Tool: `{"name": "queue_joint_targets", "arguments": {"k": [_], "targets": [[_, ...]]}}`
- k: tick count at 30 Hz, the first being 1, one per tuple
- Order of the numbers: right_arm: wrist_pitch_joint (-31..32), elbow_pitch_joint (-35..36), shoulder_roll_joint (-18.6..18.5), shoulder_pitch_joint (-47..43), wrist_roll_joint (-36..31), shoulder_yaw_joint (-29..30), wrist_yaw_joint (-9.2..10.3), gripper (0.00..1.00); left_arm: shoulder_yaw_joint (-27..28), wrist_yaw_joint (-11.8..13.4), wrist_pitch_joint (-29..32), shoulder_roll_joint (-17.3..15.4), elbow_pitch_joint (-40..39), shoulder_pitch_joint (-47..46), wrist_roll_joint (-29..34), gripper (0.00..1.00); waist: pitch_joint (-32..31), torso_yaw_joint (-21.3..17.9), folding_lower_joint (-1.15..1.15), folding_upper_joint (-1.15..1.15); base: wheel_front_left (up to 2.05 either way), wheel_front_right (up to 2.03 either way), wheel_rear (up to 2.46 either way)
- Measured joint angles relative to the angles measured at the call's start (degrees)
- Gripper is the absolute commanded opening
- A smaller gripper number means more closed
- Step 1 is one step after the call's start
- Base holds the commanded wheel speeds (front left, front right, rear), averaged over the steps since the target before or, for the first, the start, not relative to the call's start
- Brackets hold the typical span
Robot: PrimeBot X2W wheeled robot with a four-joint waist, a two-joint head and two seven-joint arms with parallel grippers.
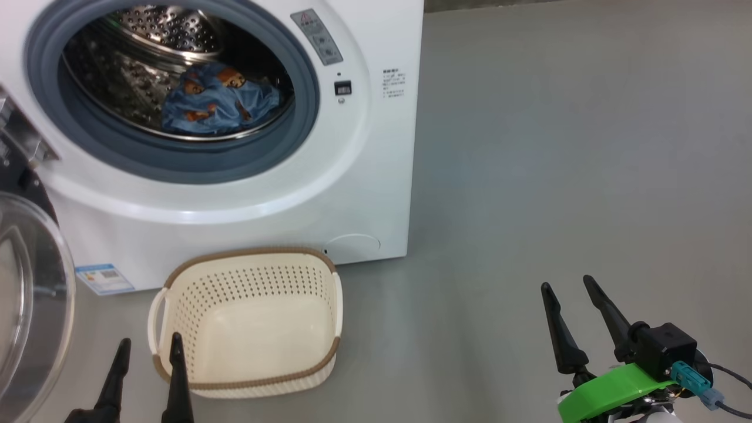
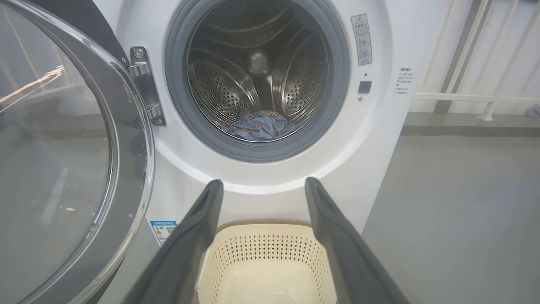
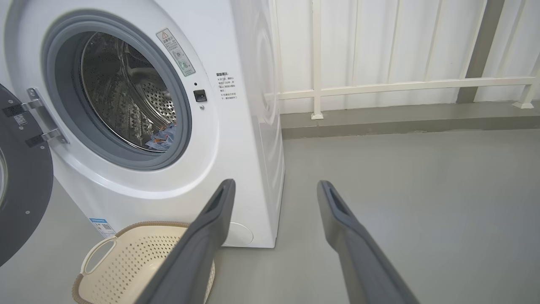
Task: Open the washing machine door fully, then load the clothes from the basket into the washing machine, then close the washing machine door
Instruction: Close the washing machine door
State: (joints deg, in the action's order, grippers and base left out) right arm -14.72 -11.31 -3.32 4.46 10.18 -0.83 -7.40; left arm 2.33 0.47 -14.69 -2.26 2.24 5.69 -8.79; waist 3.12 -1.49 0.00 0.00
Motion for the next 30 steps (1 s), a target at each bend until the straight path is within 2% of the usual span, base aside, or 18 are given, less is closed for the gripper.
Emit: {"name": "queue_joint_targets", "arguments": {"k": [10,30], "targets": [[0.0,-0.02,0.0,-0.02,0.0,0.25,0.0,1.0,-0.1,0.29,0.0,0.0,-0.37,-0.01,0.0,1.0,0.12,0.3,0.0,0.0,-1.0,1.0,0.0],[0.0,0.0,0.02,-0.03,0.0,0.25,0.0,1.0,-0.89,0.37,0.0,0.0,-1.56,-0.01,-0.01,1.0,-0.06,1.54,0.0,0.0,-0.02,0.02,0.0]]}}
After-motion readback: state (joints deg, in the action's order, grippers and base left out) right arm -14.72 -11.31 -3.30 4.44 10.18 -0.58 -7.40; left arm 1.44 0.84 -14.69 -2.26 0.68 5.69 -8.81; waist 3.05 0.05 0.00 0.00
